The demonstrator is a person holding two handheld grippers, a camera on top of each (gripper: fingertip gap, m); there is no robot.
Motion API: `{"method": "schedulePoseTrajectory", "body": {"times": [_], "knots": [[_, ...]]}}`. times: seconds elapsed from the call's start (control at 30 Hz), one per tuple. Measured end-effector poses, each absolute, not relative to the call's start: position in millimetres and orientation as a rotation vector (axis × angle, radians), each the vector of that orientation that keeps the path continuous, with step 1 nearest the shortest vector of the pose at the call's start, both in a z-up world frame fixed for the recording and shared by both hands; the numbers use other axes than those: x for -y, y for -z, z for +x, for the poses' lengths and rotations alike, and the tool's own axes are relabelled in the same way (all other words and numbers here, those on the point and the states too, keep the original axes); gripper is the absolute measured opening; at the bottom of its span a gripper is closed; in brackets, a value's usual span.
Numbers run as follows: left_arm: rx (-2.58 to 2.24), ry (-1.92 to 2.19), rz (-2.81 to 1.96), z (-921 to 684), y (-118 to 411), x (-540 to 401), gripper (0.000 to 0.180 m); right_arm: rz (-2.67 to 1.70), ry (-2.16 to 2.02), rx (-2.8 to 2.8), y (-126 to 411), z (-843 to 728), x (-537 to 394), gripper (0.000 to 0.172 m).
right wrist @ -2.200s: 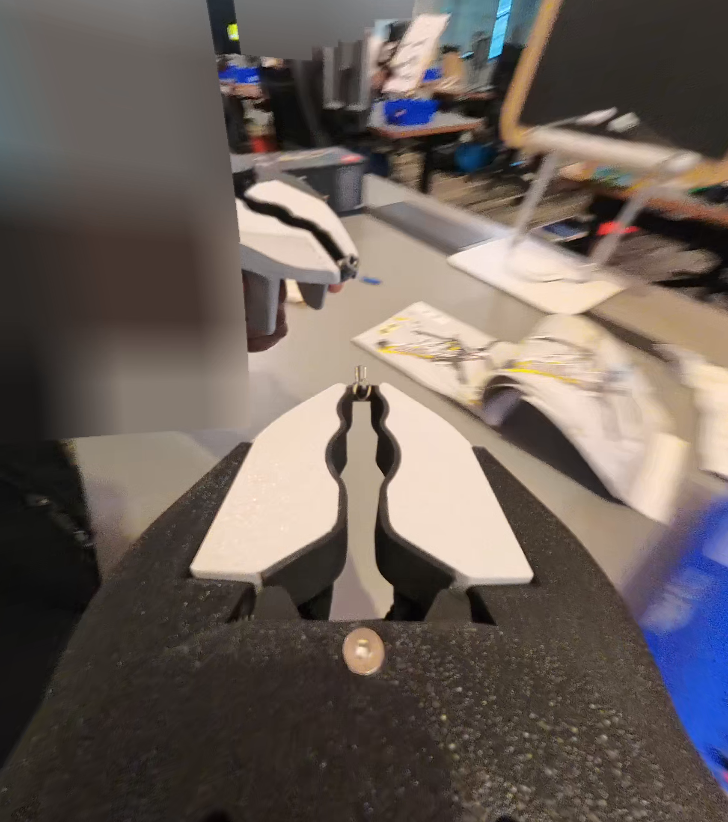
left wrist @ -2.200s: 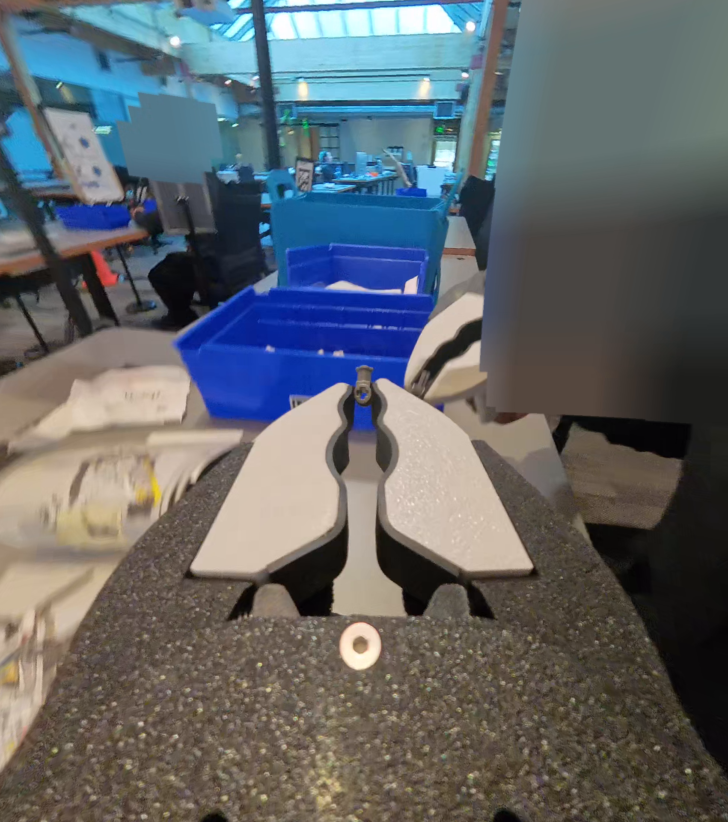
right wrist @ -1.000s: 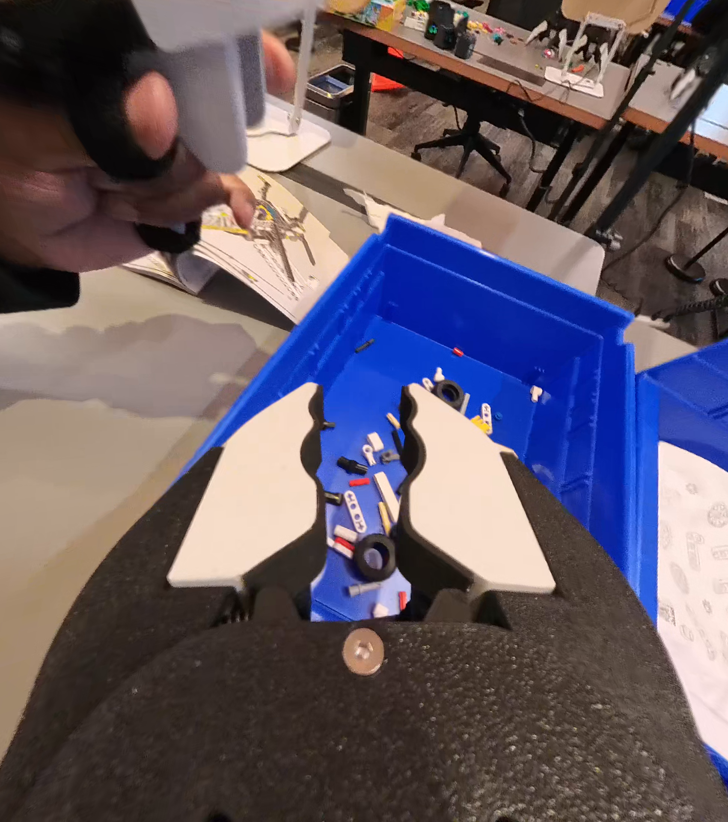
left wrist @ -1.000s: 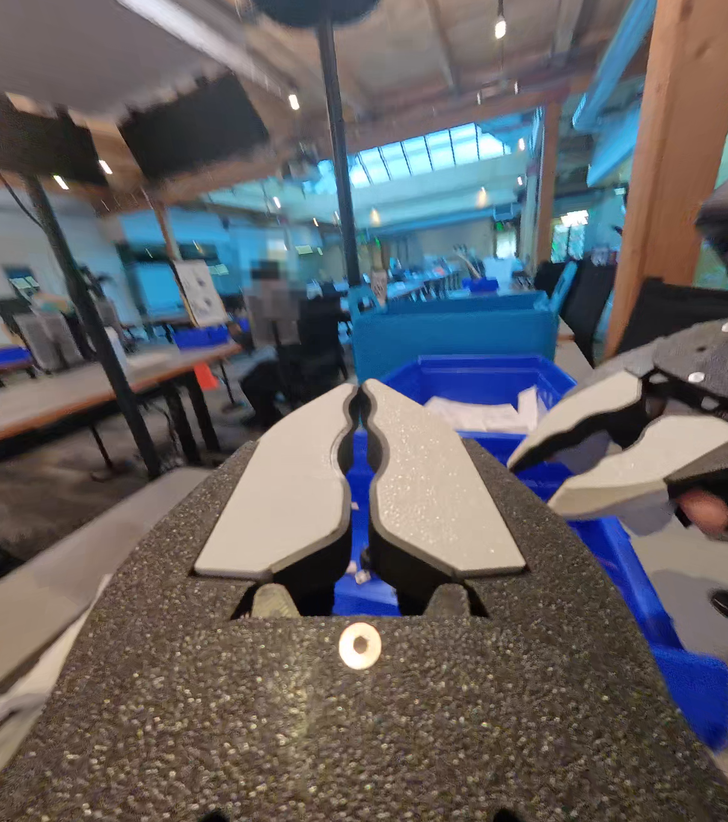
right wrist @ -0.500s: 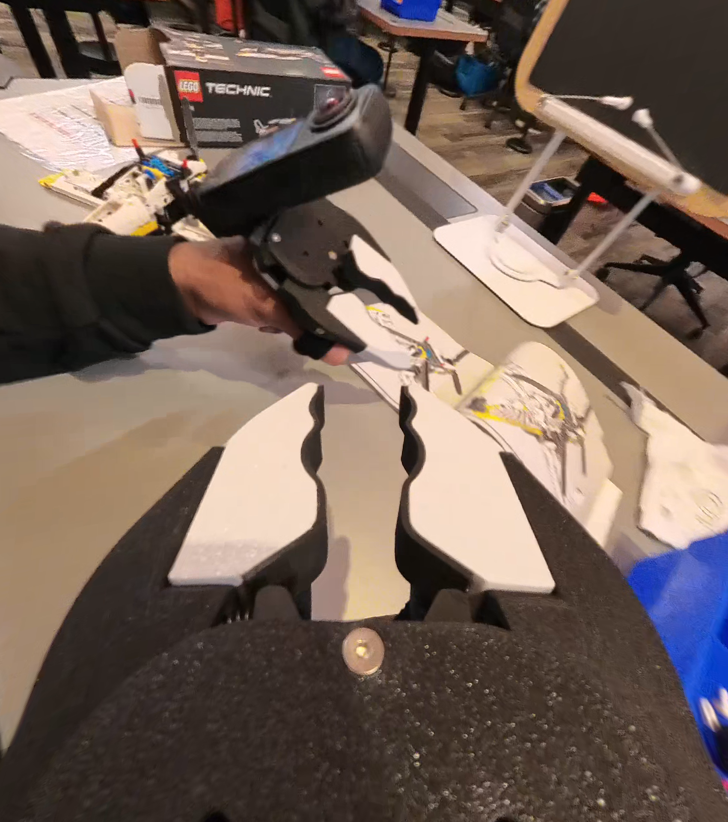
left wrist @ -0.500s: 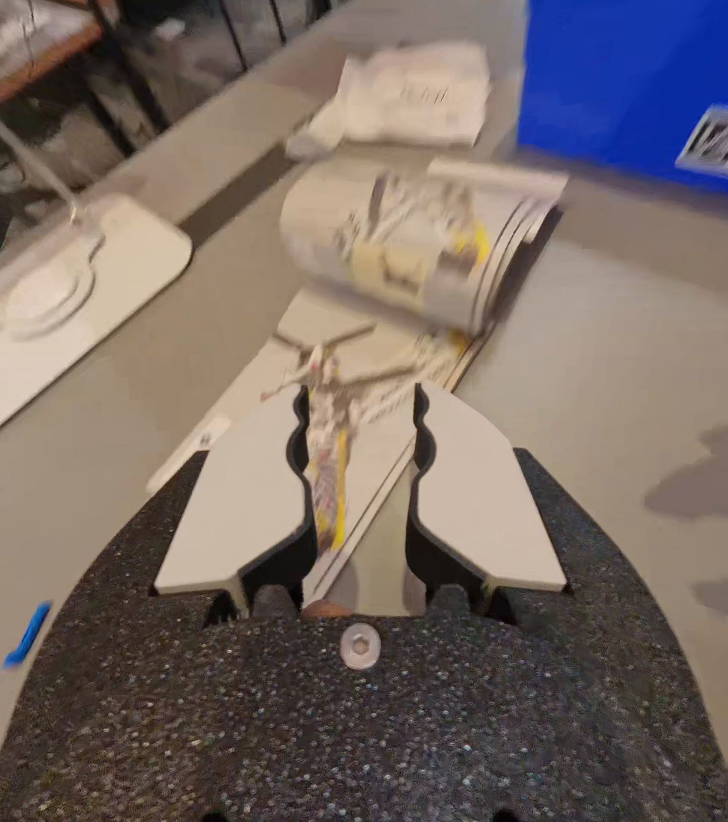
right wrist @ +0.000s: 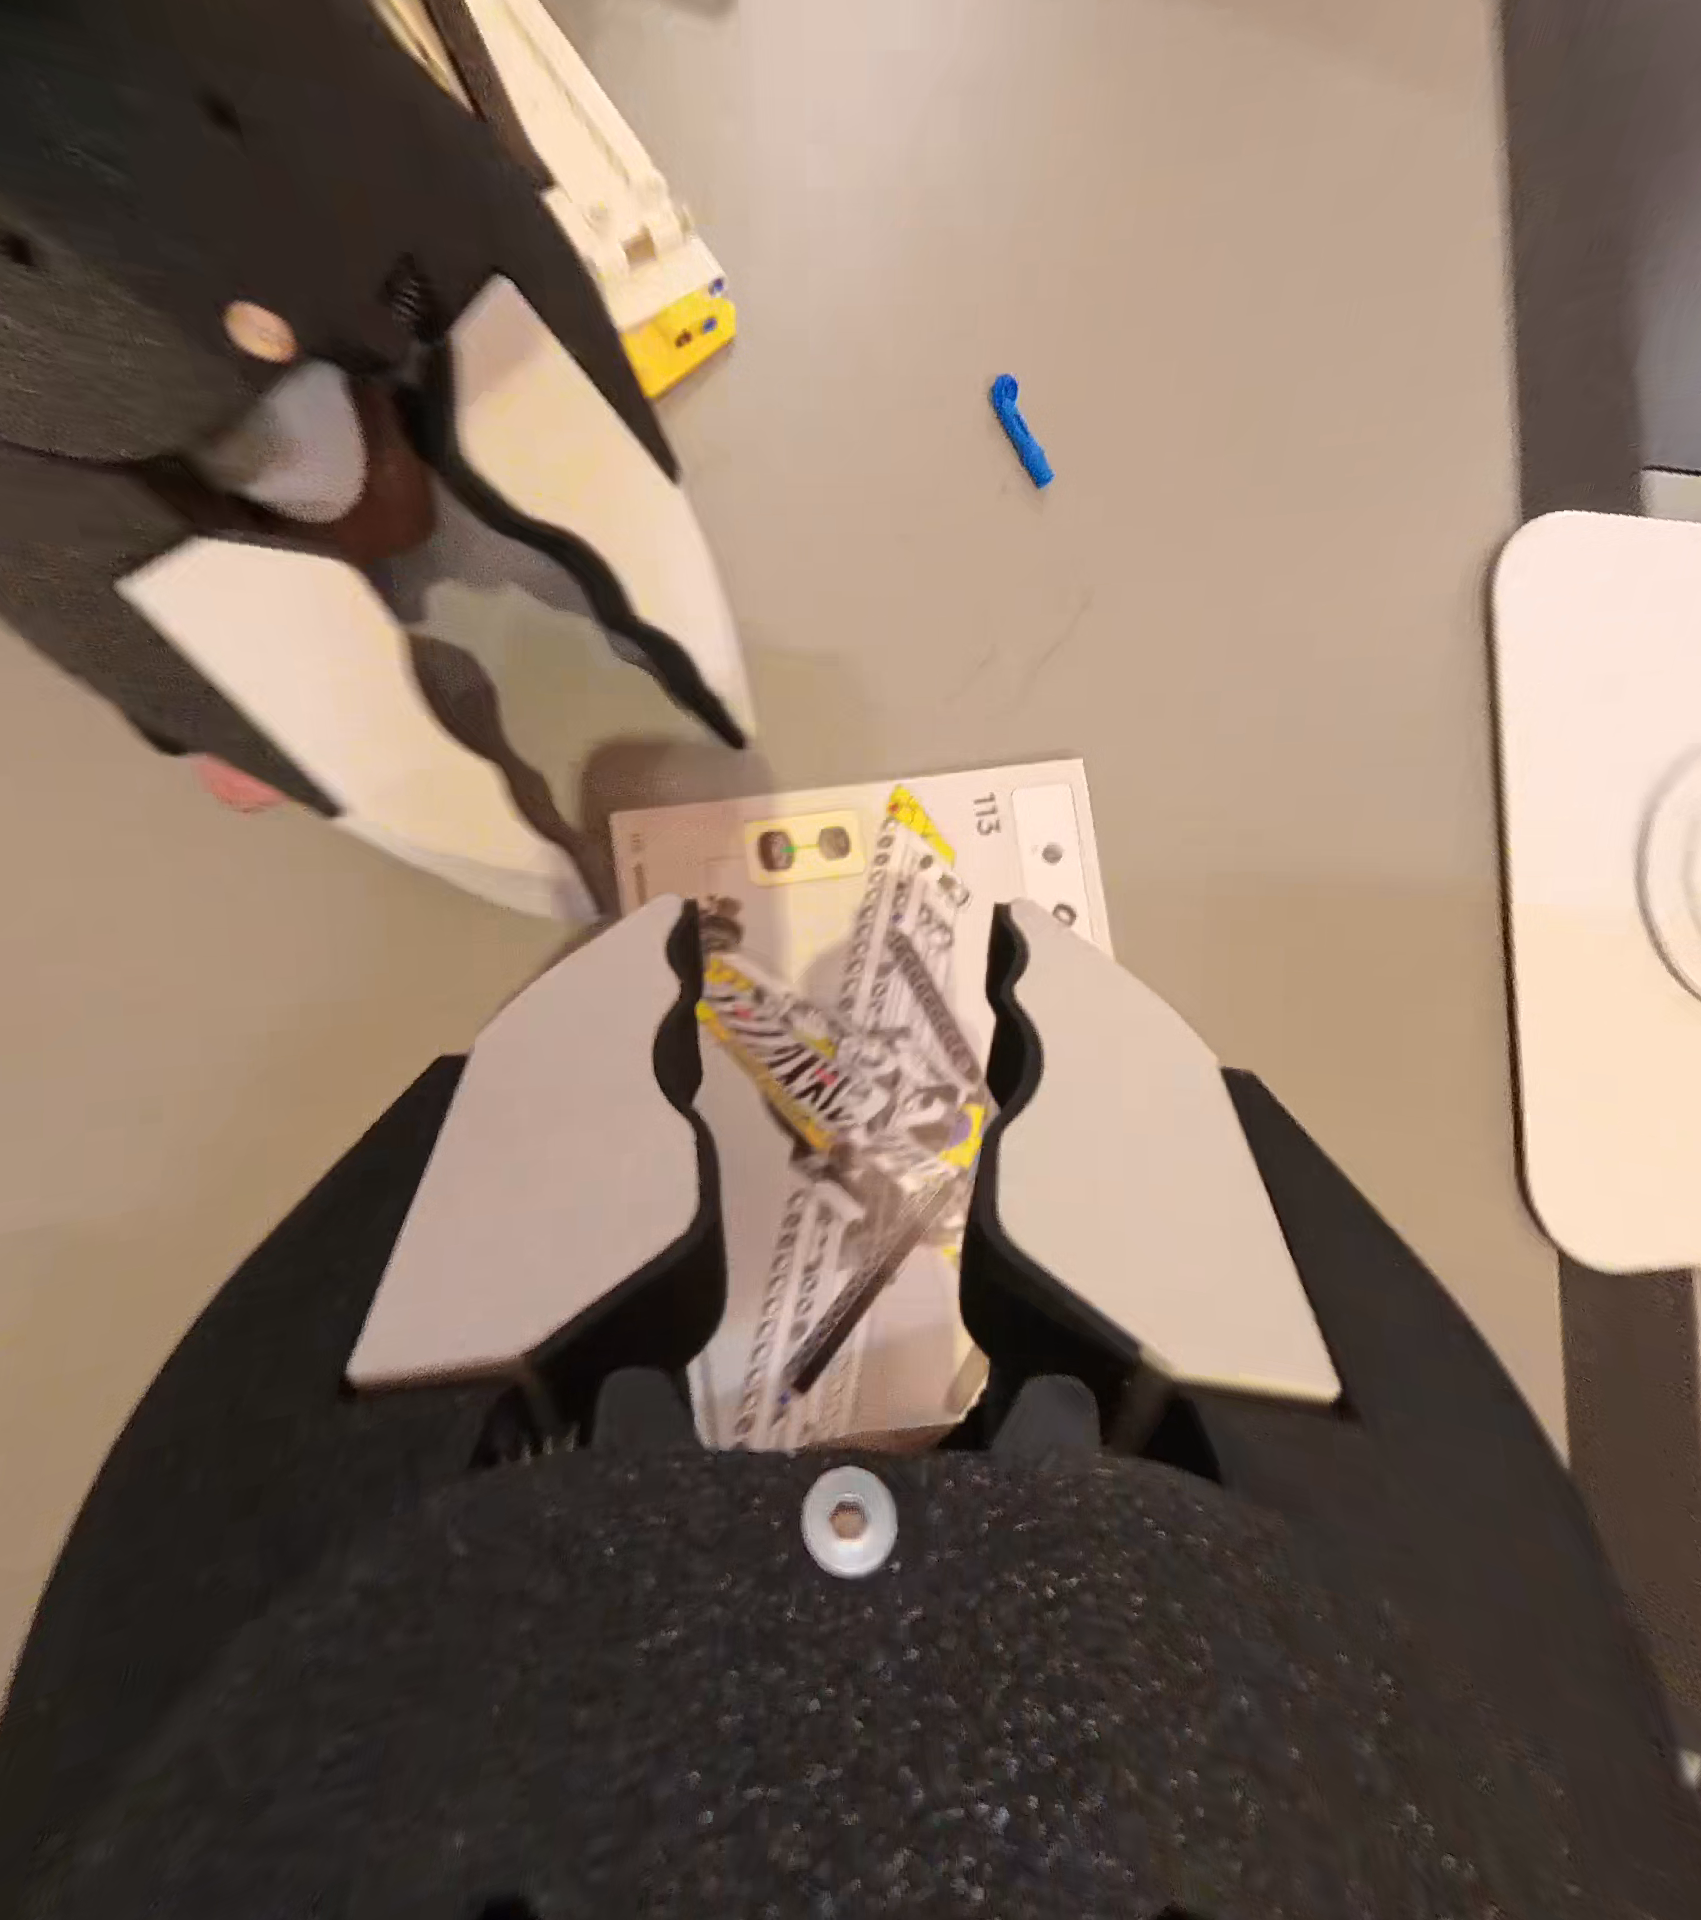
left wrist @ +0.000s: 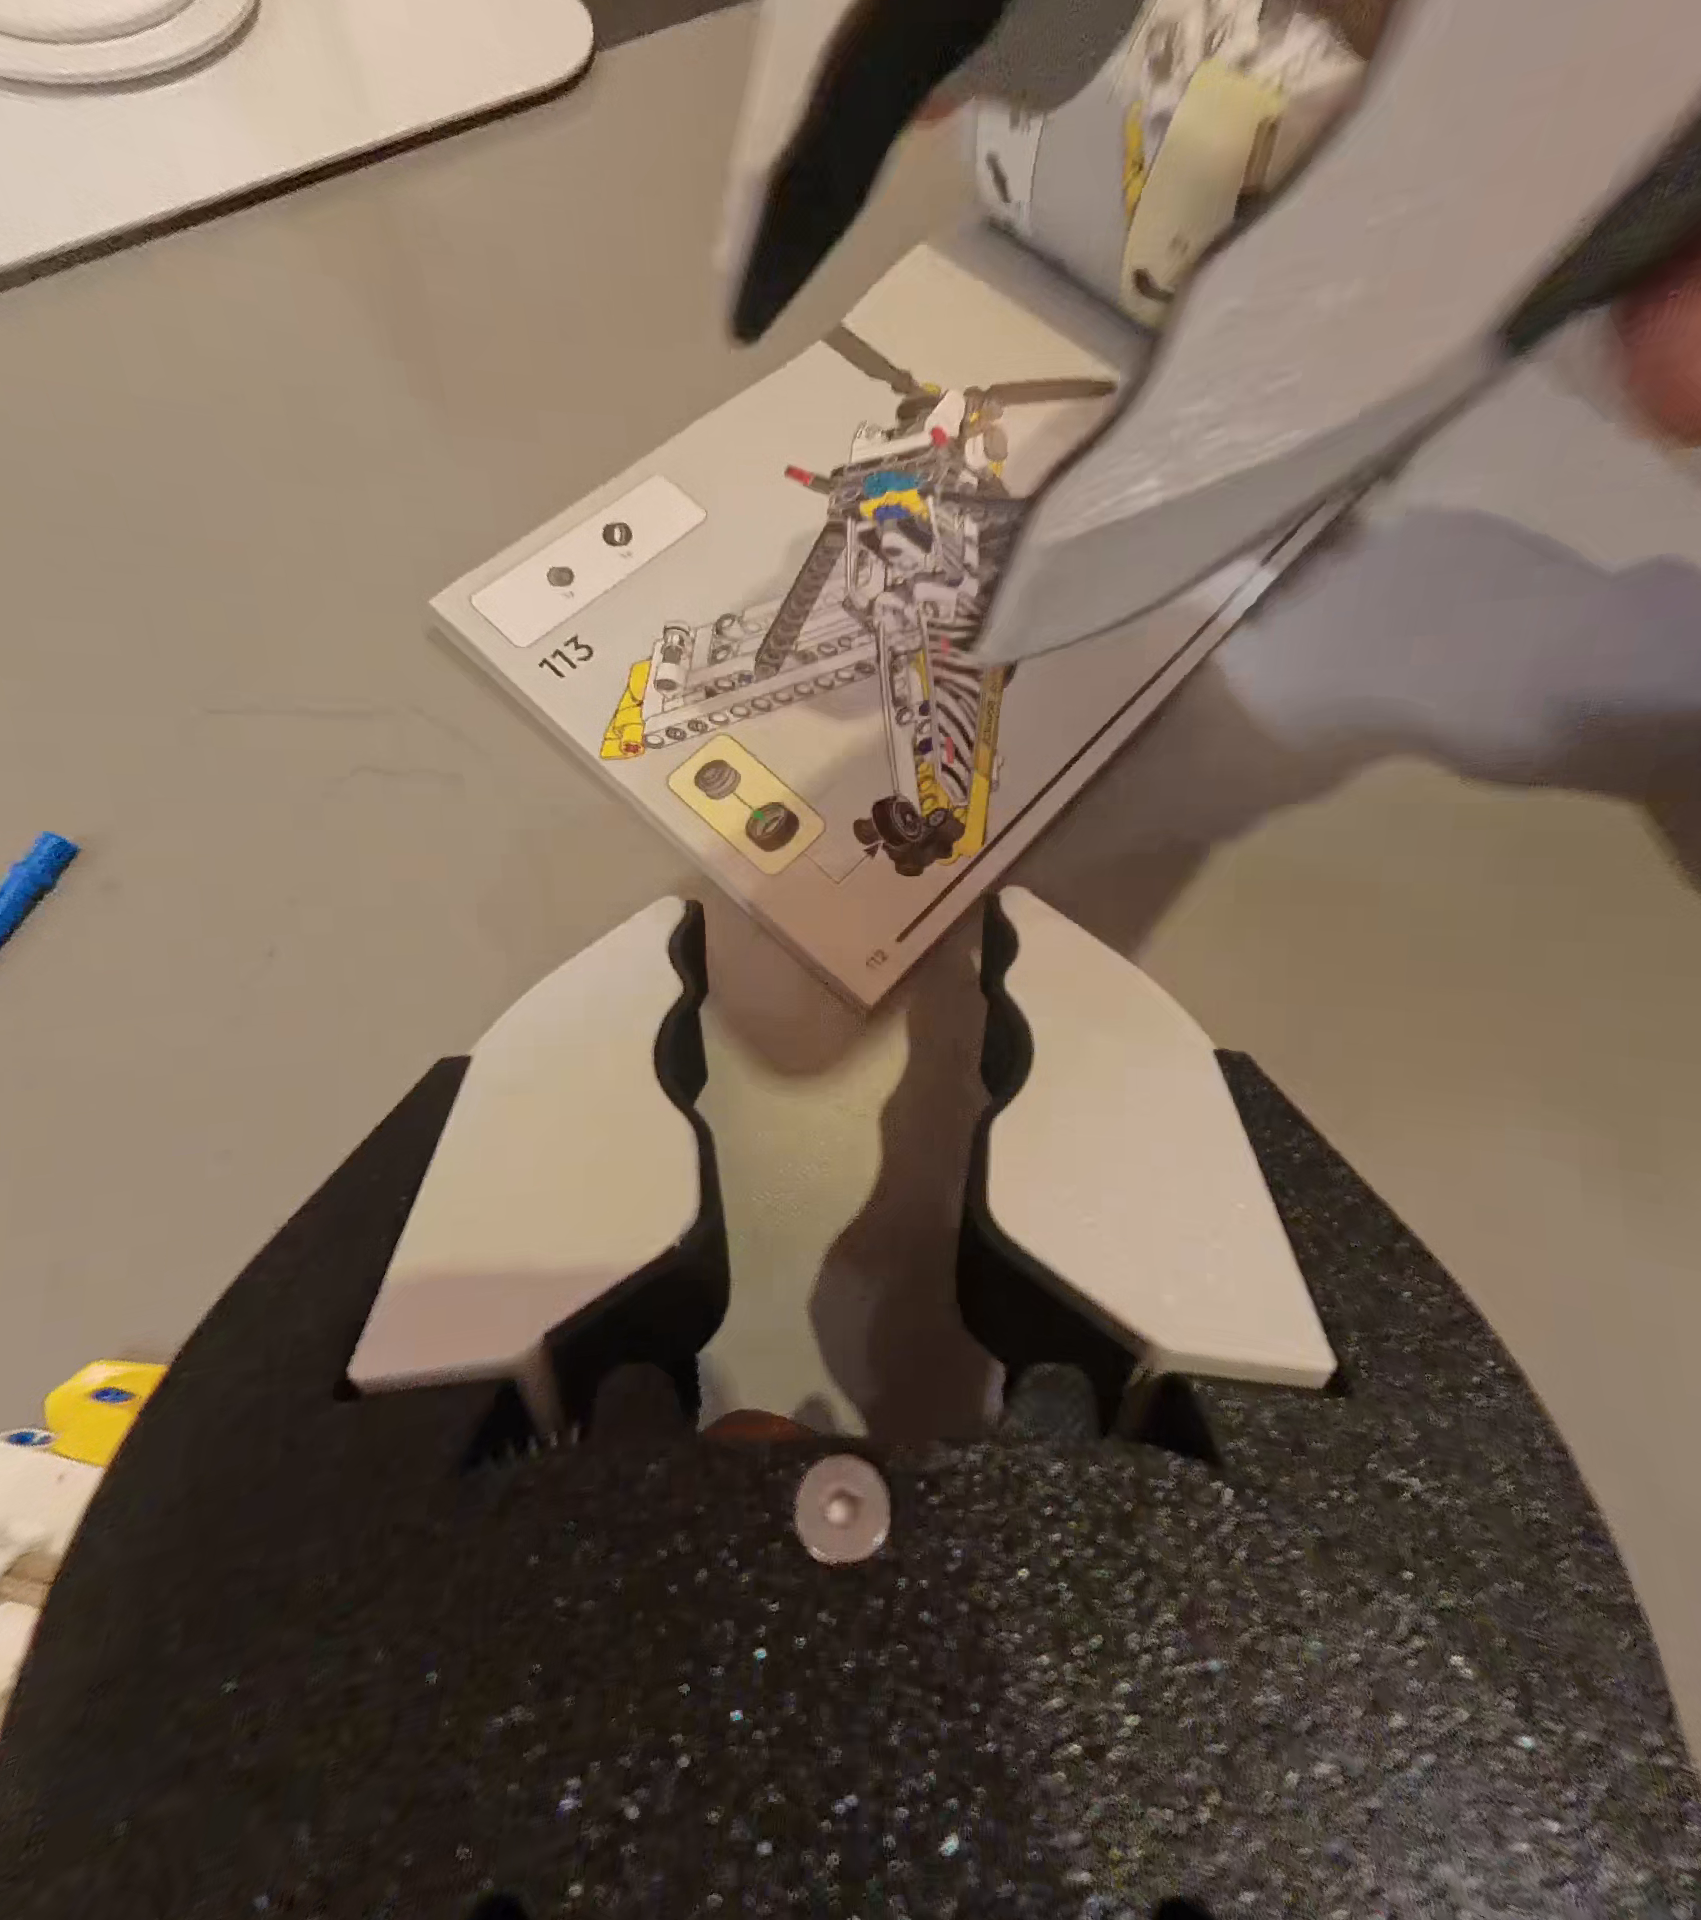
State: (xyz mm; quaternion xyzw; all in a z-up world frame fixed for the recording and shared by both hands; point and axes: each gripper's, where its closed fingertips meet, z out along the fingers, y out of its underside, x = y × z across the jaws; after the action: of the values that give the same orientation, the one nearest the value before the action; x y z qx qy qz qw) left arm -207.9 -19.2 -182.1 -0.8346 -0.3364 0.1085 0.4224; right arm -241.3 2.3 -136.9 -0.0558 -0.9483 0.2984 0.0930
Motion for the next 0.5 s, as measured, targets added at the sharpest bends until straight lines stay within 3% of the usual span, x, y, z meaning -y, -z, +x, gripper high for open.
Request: {"method": "schedulePoseTrajectory", "body": {"times": [0.23,0.5], "knots": [[0.784,-0.352,-2.101,-227,179,61,0.051,-0.131,-0.668,2.979,178,-287,4,0.066],[0.794,-0.308,-2.054,-227,175,66,0.049,-0.153,-0.759,2.986,189,-294,16,0.068]]}}
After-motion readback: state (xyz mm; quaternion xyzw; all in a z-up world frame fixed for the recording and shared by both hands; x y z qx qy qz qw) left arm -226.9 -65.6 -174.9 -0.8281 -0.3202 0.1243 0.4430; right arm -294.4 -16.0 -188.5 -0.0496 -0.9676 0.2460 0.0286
